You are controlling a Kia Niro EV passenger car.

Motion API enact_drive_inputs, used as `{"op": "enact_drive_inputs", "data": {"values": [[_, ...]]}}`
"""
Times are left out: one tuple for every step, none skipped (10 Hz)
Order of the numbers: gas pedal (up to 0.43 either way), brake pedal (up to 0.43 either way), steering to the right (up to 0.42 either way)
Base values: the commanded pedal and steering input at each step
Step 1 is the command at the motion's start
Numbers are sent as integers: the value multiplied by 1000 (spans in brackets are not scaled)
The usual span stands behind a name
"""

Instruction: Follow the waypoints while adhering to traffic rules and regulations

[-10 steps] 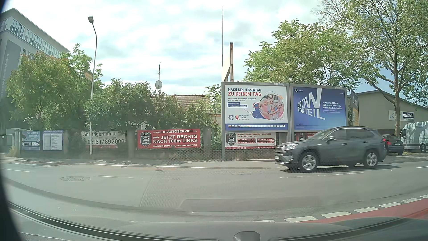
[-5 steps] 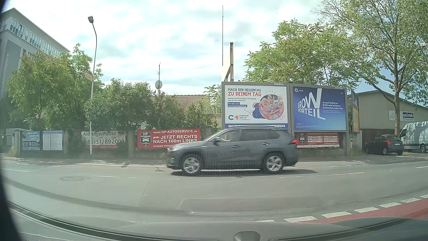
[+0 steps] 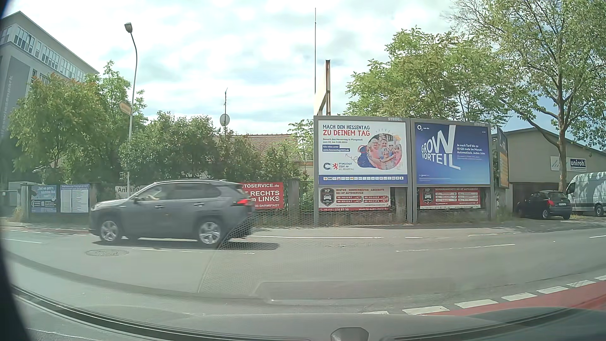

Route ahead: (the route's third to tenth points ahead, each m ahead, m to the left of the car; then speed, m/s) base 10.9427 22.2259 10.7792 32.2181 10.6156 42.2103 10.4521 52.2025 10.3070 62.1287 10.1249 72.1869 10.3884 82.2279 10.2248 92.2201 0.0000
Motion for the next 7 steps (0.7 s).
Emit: {"op": "enact_drive_inputs", "data": {"values": [[0,165,-212],[0,165,-212],[0,165,-212],[0,171,-212],[0,171,-212],[0,171,-212],[0,171,-212]]}}
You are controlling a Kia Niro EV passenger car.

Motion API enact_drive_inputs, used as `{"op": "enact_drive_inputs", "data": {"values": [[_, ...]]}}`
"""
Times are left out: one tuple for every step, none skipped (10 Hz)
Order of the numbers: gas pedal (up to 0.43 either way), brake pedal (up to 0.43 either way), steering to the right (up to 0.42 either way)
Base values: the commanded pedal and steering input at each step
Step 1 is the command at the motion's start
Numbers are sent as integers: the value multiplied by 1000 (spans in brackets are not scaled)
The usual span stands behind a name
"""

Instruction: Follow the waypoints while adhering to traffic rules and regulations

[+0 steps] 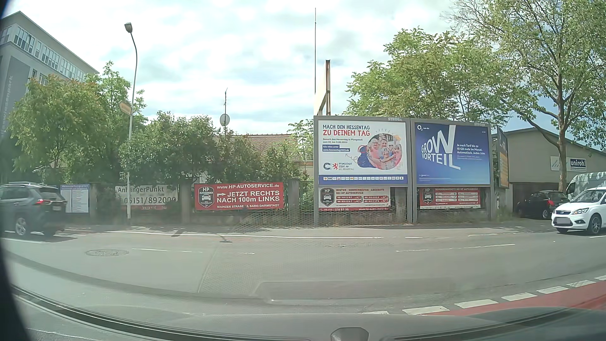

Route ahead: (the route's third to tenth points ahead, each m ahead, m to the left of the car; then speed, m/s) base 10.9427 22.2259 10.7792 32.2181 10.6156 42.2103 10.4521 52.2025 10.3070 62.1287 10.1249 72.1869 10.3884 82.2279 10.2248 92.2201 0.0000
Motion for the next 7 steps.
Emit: {"op": "enact_drive_inputs", "data": {"values": [[0,165,-212],[0,165,-212],[0,165,-212],[0,165,-212],[0,171,-212],[0,171,-212],[0,171,-212]]}}
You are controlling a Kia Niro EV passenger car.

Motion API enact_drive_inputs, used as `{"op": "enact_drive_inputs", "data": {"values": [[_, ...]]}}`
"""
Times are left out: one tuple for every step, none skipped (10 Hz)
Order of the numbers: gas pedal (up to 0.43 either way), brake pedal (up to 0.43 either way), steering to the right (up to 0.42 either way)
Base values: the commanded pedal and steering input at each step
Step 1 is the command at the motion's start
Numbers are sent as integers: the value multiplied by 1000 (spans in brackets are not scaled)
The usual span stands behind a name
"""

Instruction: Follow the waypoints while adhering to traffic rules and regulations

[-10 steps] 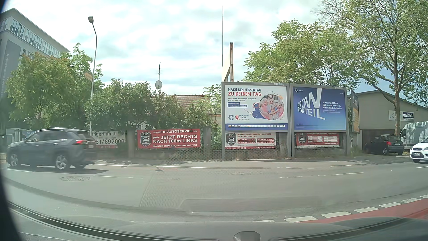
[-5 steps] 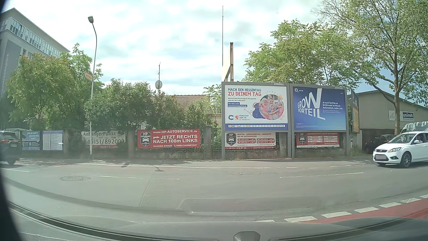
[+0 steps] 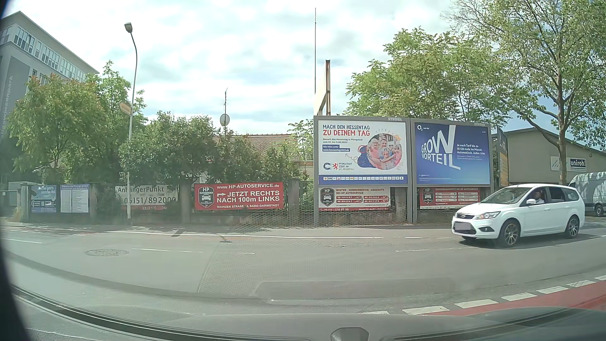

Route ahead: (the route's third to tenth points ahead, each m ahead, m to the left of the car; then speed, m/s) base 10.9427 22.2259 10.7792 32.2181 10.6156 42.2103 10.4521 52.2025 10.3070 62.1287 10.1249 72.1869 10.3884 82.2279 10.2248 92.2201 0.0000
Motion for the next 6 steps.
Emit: {"op": "enact_drive_inputs", "data": {"values": [[0,171,-212],[0,171,-212],[0,171,-212],[0,171,-212],[0,171,-212],[0,171,-212]]}}
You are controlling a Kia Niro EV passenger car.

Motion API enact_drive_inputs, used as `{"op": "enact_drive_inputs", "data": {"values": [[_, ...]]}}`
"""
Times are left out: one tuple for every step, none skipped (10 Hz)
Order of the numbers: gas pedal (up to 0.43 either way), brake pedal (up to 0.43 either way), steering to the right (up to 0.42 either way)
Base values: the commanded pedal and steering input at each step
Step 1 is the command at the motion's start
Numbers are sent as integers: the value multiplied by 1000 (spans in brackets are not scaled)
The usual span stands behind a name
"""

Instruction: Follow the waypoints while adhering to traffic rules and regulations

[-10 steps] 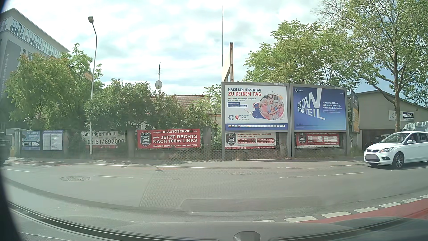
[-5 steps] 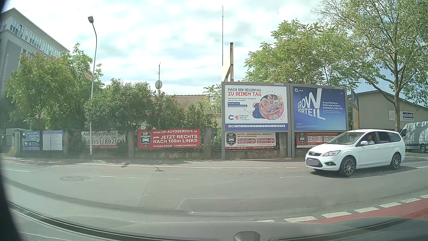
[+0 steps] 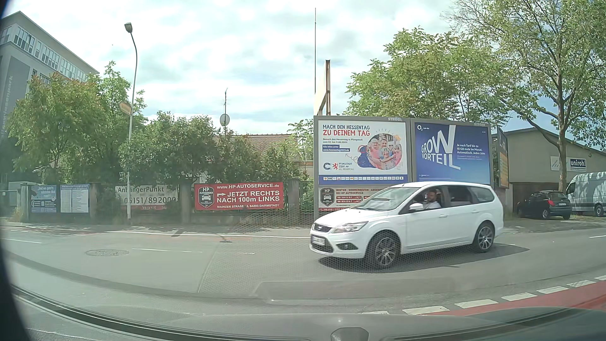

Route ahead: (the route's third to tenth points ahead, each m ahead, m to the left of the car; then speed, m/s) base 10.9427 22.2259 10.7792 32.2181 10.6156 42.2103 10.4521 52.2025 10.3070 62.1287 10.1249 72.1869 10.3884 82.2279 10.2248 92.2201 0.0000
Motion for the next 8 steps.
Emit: {"op": "enact_drive_inputs", "data": {"values": [[0,171,-212],[0,171,-212],[0,171,-212],[0,171,-212],[0,171,-212],[0,171,-212],[0,171,-212],[0,171,-211]]}}
